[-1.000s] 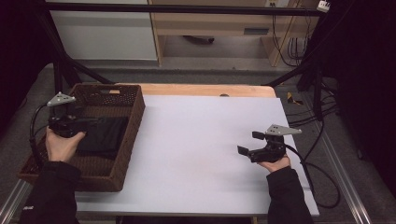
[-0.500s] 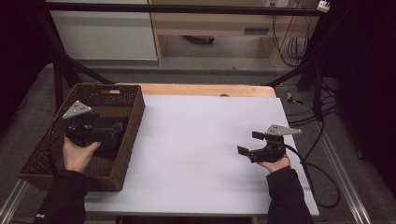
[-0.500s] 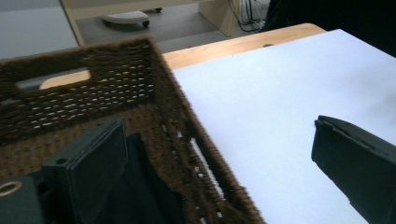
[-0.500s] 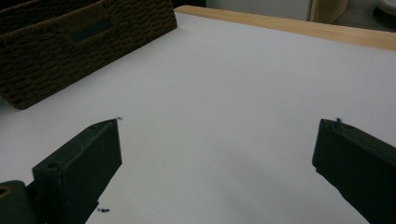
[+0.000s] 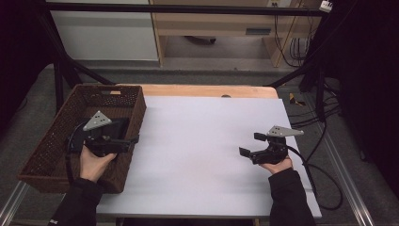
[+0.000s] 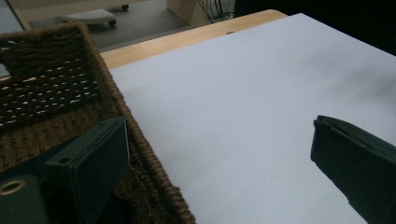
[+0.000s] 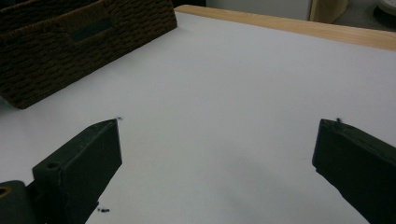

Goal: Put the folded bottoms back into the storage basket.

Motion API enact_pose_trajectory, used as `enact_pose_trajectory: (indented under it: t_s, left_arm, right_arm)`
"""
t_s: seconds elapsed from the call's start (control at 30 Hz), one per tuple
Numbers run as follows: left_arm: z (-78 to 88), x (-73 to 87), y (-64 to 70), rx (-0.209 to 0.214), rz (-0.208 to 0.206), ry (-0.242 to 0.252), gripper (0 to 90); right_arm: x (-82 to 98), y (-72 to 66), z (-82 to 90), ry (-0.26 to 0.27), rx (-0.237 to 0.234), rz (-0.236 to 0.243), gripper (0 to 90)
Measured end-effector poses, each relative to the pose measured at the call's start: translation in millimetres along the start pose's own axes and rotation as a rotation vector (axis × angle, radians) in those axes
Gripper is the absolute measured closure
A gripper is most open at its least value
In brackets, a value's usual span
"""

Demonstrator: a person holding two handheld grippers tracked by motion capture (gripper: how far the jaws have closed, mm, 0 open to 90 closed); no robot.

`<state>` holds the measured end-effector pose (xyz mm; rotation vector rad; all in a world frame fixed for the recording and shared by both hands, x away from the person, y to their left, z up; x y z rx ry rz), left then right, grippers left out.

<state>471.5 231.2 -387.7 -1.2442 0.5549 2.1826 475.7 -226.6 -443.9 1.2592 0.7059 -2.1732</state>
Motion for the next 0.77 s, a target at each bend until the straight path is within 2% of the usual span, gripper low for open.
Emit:
enact_pose_trajectory:
  t_s: [0.3,0.6,0.77]
  left_arm:
    - [-9.1,7.9,6.8,0.053,-0.022,-0.035,4.1]
    - [-15.1,10.4,9.9,0.065,-0.041,-0.068,4.1]
    - [-16.3,11.5,9.0,0.068,-0.034,-0.077,4.1]
  right_arm:
    - [0.5,-0.7,-0.5,-0.002,-0.004,0.000,1.7]
    - [1.6,-1.2,-1.9,-0.009,-0.005,0.002,1.7]
    - [2.7,-1.5,-3.8,-0.015,-0.005,0.006,1.7]
Point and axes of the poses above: each handheld gripper's, and its own axes: z roughly backward along the jaws, x roughly out of its underside, y roughly to its right, the point moved 5 cm from there along -z, roughly forward along the jaws, and after that the axes turned 4 degrees about x, right-handed, at the moved point
